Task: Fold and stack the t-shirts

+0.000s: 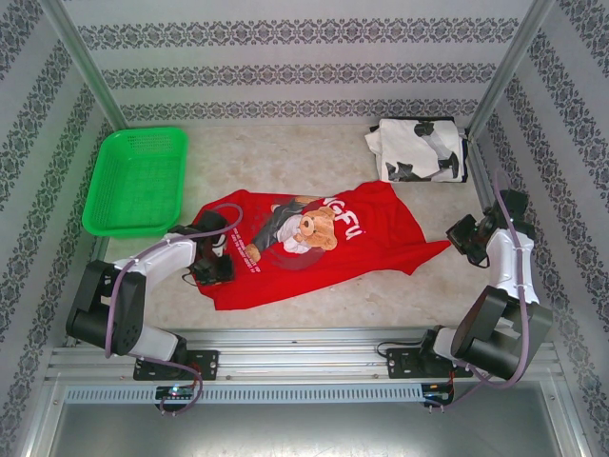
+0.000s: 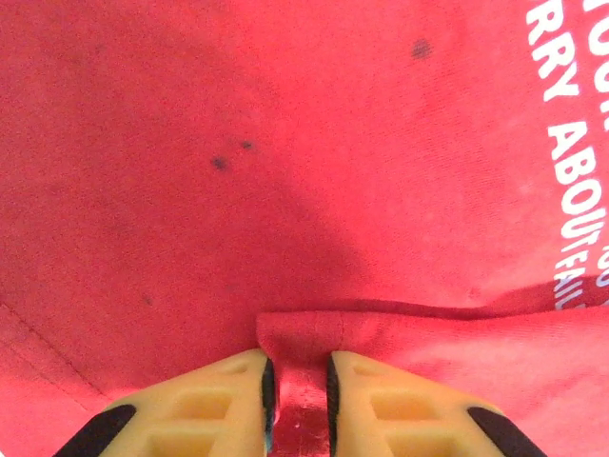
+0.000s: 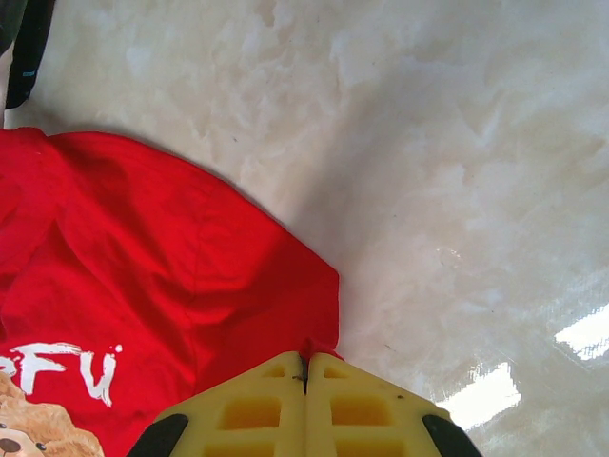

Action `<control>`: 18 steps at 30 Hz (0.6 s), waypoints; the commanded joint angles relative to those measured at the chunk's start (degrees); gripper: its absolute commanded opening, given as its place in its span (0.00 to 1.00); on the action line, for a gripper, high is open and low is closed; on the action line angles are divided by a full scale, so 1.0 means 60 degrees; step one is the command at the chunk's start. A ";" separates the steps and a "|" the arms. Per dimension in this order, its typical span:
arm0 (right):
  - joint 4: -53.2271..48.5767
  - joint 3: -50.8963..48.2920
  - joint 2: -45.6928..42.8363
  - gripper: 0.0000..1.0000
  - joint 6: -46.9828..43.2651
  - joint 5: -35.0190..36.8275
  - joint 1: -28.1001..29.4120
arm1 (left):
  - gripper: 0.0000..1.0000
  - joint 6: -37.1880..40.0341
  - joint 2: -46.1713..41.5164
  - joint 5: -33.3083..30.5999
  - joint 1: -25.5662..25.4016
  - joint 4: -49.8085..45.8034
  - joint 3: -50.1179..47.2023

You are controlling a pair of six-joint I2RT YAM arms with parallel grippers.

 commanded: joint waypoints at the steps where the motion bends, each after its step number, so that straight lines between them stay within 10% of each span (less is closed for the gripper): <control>1: -0.0045 0.0164 -0.0018 0.00 -0.0044 0.0055 0.0015 | 0.15 0.0072 -0.0287 0.0217 -0.0074 -0.0041 -0.0060; 5: -0.0058 0.0234 -0.0089 0.00 -0.0028 0.0069 0.0022 | 0.00 0.0073 -0.0947 -0.0020 -0.0079 -0.0545 0.0231; 18: 0.0581 0.1308 -0.0276 0.00 0.0692 -0.1757 0.0123 | 0.00 0.0260 -0.2482 -0.1161 -0.0052 -0.2131 0.2988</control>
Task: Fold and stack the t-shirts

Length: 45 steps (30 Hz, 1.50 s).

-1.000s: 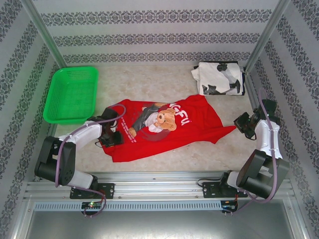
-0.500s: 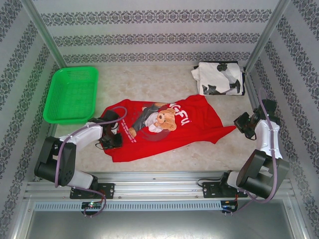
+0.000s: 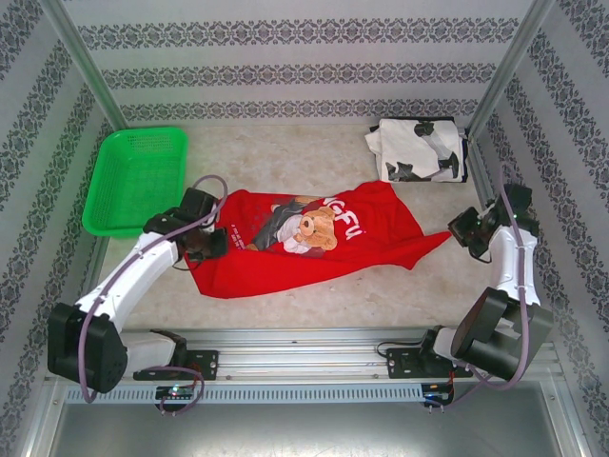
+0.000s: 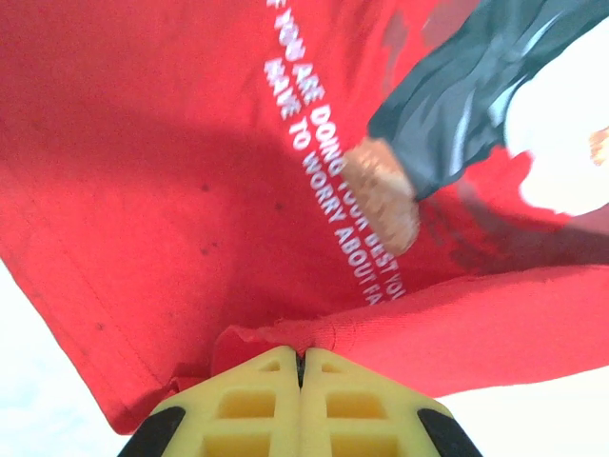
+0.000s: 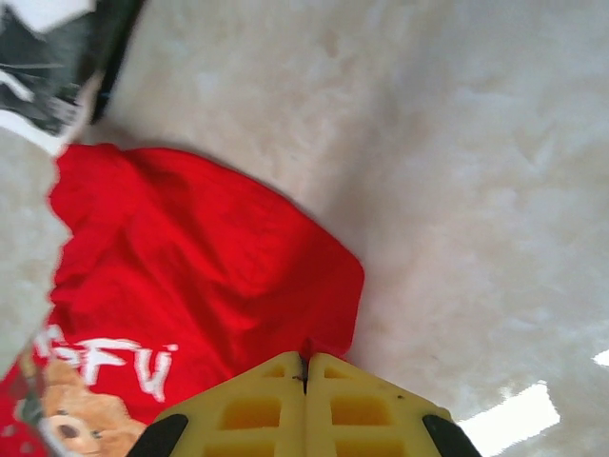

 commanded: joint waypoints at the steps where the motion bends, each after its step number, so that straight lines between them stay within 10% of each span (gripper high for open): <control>1: 0.0766 0.0952 -0.0185 0.00 0.0652 -0.1530 0.0153 | 0.00 0.0188 -0.0510 -0.0560 -0.0066 -0.0817 0.1246; 25: 0.1512 1.5280 0.3420 0.00 0.5628 -0.5557 0.0551 | 0.00 0.2594 0.1959 -0.1230 -0.0065 -0.1089 1.4901; 45: 0.4742 1.7582 0.3679 0.00 1.0533 -0.7532 -0.1428 | 0.00 0.3524 -0.0694 -0.1065 -0.0058 0.0190 1.2891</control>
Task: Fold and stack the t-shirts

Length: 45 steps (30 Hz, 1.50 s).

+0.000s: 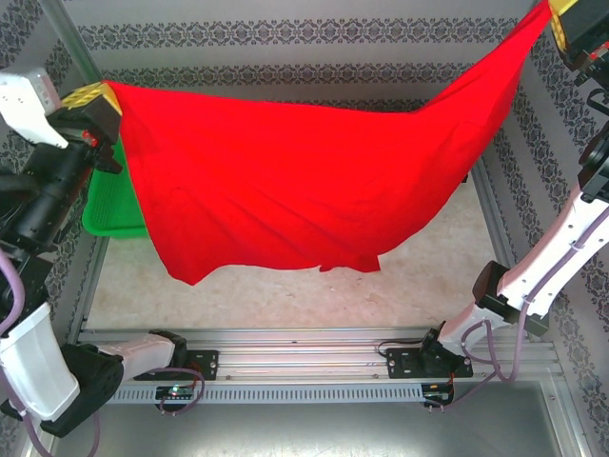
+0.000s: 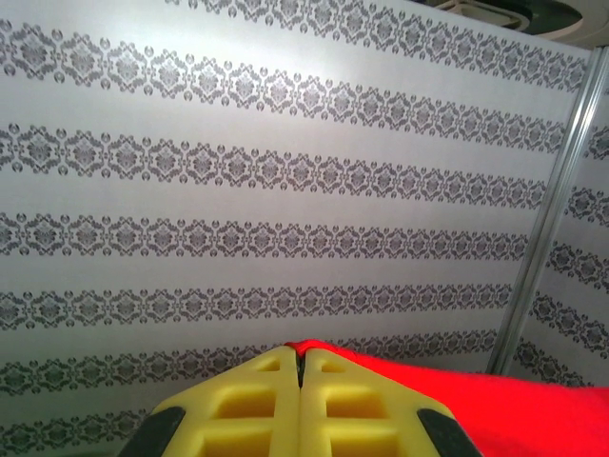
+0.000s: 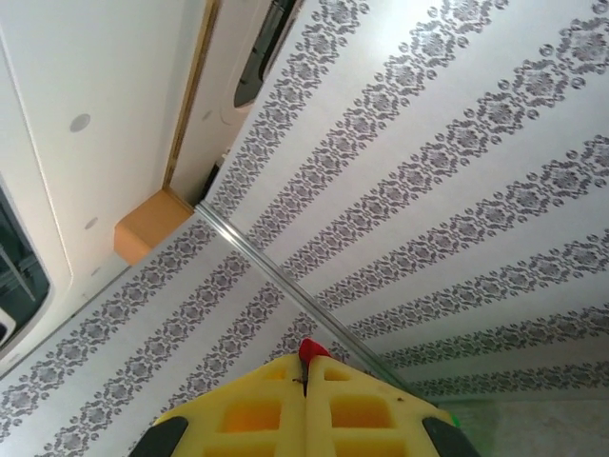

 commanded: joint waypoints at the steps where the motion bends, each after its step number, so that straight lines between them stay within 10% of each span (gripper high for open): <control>1: 0.2191 0.0224 -0.0113 0.00 0.1958 -0.0135 -0.0092 | 0.00 0.0393 -0.0253 0.0075 -0.0067 0.0887 0.0005; 16: 0.3513 0.0420 -0.0550 0.00 0.4141 -0.0156 0.0101 | 0.00 0.0082 -0.1706 0.0650 -0.0061 0.1674 -0.1617; 40: 0.3727 0.0055 -0.1332 0.00 0.3764 0.0556 0.1935 | 0.00 -0.0099 -0.1863 0.1703 -0.0058 0.2252 -0.0661; 45: 0.3162 -0.2063 -0.2218 0.00 0.2616 0.0556 0.1934 | 0.00 0.0184 -0.1878 0.1118 -0.0066 0.1860 -0.1424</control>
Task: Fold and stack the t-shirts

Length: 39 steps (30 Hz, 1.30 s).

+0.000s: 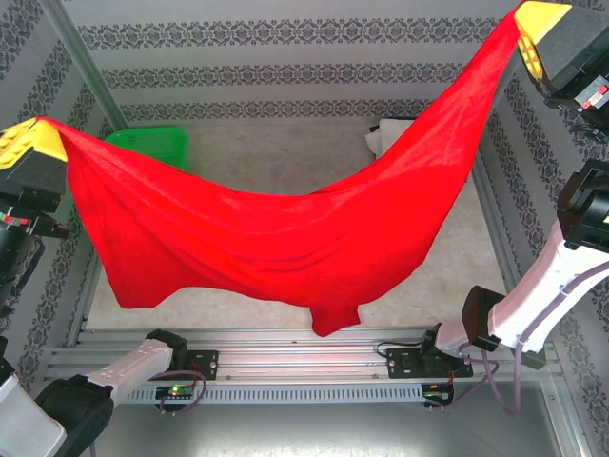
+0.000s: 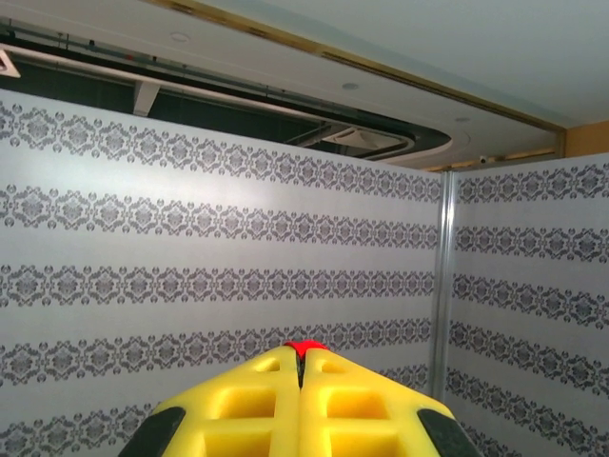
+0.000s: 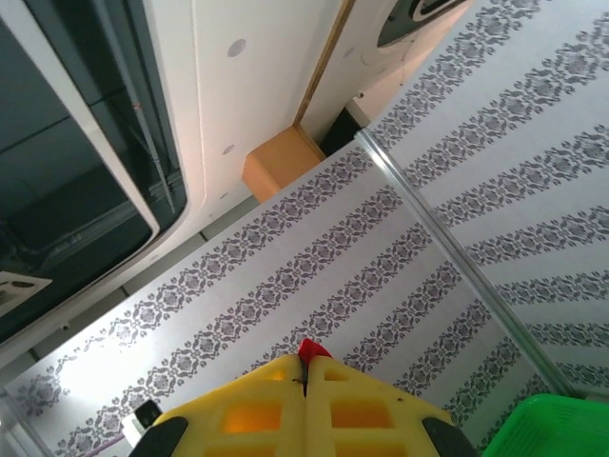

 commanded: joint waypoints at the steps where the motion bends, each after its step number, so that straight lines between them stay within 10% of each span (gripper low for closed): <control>1: -0.0380 -0.1342 -0.0540 0.00 -0.0738 0.0410 0.0089 | 0.00 0.0246 -0.0006 -0.0455 -0.0061 0.0242 -0.0809; 18: -0.1650 -0.7180 0.0985 0.00 -0.5975 0.1153 0.1507 | 0.00 0.1106 0.1369 -0.2529 0.0560 0.3301 -0.6646; 39: -0.3360 -0.5432 0.7175 0.00 -0.8508 0.4177 0.2874 | 0.00 0.0739 0.7130 -0.1397 0.2541 0.4655 -0.6299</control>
